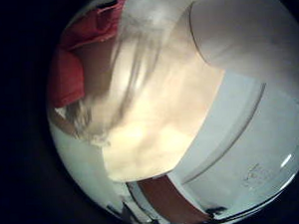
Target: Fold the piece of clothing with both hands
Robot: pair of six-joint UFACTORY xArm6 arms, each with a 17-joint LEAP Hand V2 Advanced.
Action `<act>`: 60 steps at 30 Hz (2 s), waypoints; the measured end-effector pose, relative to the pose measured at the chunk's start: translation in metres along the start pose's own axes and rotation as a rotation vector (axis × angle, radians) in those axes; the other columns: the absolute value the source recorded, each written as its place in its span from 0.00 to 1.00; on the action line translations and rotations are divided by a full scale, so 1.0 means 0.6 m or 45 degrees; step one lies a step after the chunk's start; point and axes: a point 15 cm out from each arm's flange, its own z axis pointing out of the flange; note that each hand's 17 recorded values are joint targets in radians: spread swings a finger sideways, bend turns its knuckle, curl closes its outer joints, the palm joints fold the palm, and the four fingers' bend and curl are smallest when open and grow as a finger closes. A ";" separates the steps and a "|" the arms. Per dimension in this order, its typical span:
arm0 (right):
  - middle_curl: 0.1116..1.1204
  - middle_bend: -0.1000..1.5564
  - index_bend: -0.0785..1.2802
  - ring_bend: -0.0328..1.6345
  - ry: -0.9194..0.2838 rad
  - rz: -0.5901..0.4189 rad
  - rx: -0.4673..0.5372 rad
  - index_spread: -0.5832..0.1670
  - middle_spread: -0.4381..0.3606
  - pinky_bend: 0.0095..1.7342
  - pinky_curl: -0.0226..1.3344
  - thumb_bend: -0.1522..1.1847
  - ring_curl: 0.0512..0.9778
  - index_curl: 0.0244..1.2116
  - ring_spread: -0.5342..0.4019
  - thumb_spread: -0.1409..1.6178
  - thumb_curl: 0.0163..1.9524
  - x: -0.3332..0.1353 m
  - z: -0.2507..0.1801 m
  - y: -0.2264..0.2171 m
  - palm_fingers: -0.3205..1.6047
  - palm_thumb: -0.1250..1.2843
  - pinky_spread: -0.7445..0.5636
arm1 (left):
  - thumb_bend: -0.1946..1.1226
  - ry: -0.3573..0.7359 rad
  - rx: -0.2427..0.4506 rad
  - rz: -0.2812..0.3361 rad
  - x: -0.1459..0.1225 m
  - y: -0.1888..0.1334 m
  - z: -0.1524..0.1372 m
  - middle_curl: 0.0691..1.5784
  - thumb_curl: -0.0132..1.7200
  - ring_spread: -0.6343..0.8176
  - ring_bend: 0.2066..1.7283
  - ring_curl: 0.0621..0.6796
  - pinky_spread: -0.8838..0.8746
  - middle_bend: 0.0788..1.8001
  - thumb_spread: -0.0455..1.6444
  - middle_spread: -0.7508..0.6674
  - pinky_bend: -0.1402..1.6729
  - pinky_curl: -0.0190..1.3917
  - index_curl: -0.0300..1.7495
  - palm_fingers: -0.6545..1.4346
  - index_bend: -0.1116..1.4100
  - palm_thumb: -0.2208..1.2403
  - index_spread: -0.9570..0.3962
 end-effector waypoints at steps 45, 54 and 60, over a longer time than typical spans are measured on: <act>0.30 0.30 0.23 0.38 -0.193 0.033 0.117 0.59 0.70 0.38 0.22 0.09 0.26 0.39 0.67 0.66 0.14 -0.005 0.056 0.261 0.19 0.23 0.72 | 0.14 -0.047 0.125 0.094 -0.019 0.175 -0.084 0.18 0.14 0.76 0.11 0.26 0.78 0.07 0.86 0.64 0.21 0.24 0.19 0.35 0.18 0.45 0.78; 0.25 0.24 0.19 0.32 -0.182 0.056 0.158 0.67 0.80 0.32 0.20 0.10 0.22 0.33 0.75 0.63 0.14 -0.034 0.106 0.168 0.19 0.25 0.78 | 0.14 -0.046 0.119 0.102 -0.023 0.175 -0.080 0.17 0.14 0.76 0.11 0.27 0.78 0.06 0.85 0.65 0.21 0.24 0.19 0.35 0.18 0.44 0.78; 0.24 0.22 0.18 0.30 -0.164 0.113 0.205 0.71 0.81 0.28 0.19 0.09 0.21 0.31 0.77 0.63 0.14 -0.029 0.103 0.127 0.22 0.27 0.78 | 0.14 -0.050 0.119 0.104 -0.029 0.176 -0.081 0.17 0.14 0.76 0.11 0.27 0.78 0.06 0.85 0.65 0.22 0.24 0.19 0.35 0.18 0.44 0.78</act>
